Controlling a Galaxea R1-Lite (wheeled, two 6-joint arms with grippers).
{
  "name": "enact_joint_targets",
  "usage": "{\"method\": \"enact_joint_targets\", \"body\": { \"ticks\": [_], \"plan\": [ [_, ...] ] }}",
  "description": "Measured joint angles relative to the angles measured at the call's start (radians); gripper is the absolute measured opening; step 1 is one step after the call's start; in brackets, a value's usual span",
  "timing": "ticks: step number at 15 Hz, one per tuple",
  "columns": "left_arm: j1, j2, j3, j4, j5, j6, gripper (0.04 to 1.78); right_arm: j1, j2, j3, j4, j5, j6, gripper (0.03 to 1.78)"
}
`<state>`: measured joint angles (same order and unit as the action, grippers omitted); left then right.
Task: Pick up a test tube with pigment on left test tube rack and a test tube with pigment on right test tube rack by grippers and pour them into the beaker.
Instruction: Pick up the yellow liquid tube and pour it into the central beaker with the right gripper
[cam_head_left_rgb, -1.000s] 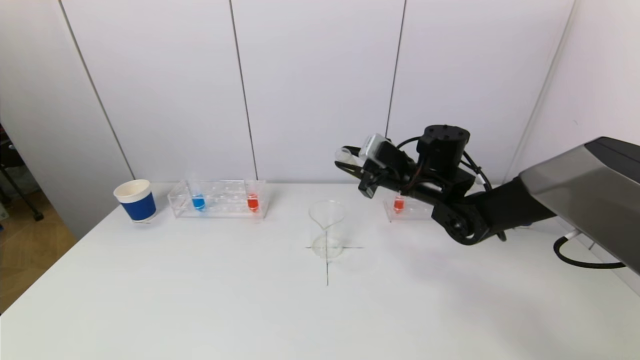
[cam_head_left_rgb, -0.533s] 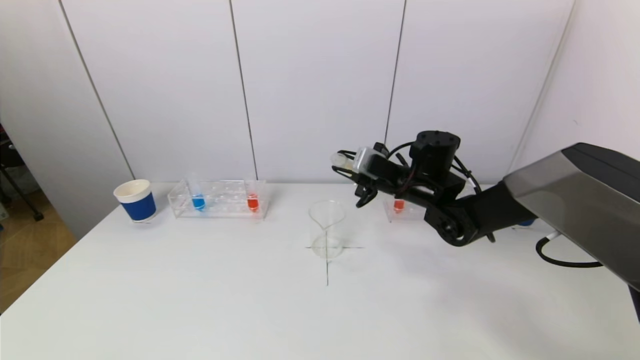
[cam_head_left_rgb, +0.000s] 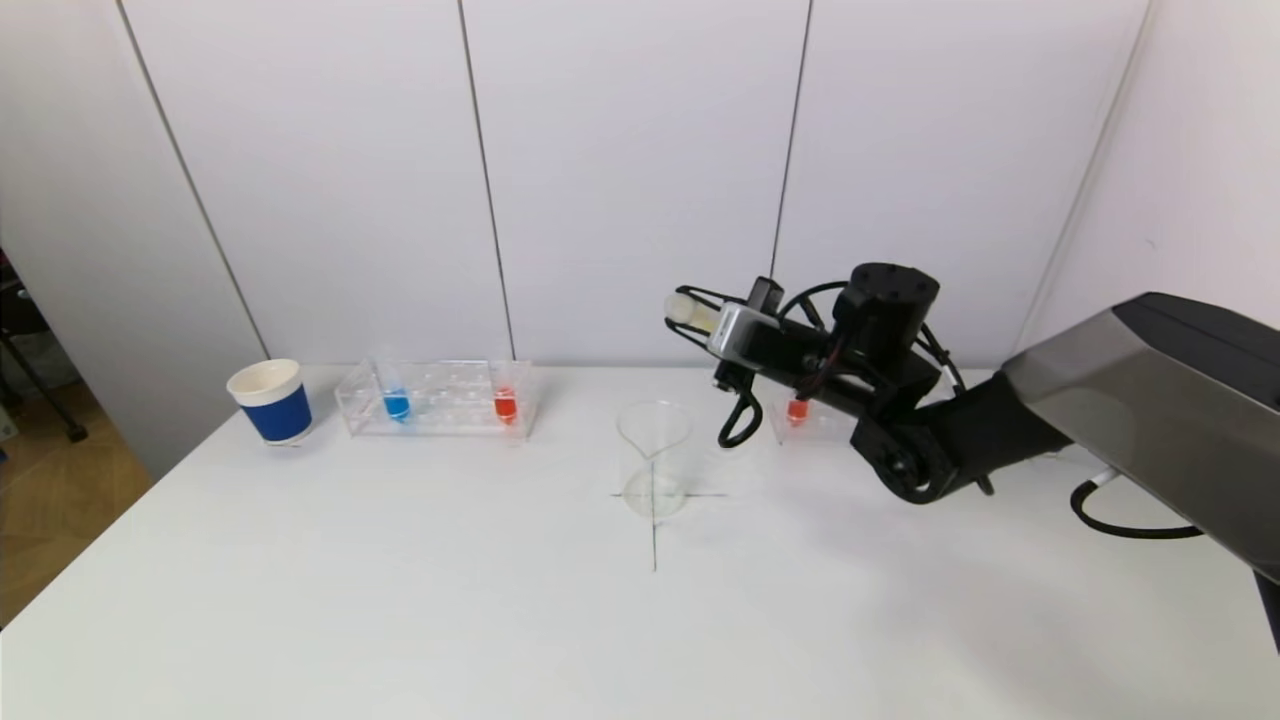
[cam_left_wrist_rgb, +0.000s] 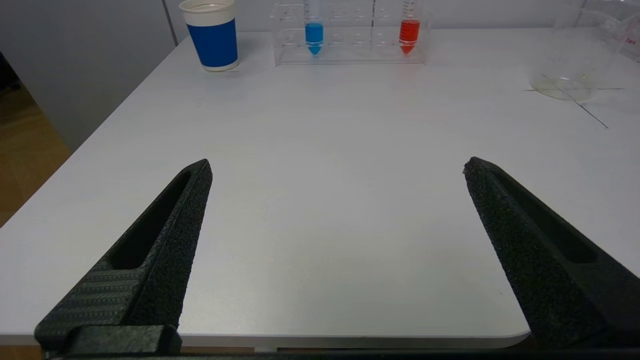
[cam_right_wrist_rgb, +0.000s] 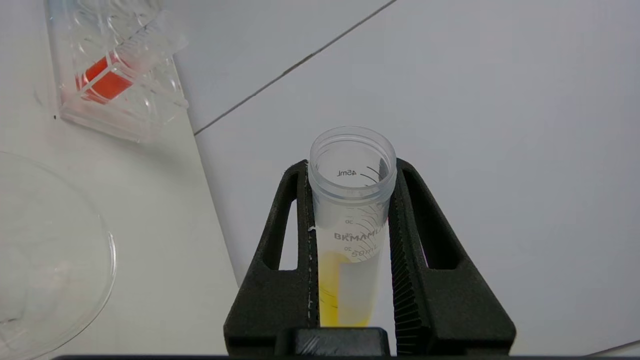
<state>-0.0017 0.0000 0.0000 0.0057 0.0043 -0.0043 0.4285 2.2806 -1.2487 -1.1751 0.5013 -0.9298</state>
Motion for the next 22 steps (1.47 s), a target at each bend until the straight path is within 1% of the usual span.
{"method": "enact_joint_targets", "body": {
  "ticks": [2,6,10,13,18,20,22],
  "plan": [
    [0.0,0.0,0.0,0.0,0.0,0.0,1.76,0.003,0.002,0.023,-0.028,0.011,-0.012,0.47],
    [0.0,0.0,0.0,0.0,0.0,0.0,1.76,0.01,0.004,0.084,-0.097,0.014,-0.017,0.47],
    [0.0,0.0,0.0,0.0,0.0,0.0,1.76,0.014,0.012,0.135,-0.16,0.016,-0.043,0.47],
    [0.0,0.0,0.0,0.0,0.0,0.0,1.76,0.014,0.017,0.146,-0.167,0.032,-0.059,0.47],
    [0.0,0.0,0.0,0.0,0.0,0.0,1.76,0.014,0.016,0.16,-0.166,0.039,-0.079,0.47],
    [0.0,0.0,0.0,0.0,0.0,0.0,1.76,0.014,0.016,0.165,-0.166,0.059,-0.096,0.47],
    [0.0,0.0,0.0,0.0,0.0,0.0,1.76,0.014,0.015,0.168,-0.166,0.064,-0.113,0.47]
  ]
}}
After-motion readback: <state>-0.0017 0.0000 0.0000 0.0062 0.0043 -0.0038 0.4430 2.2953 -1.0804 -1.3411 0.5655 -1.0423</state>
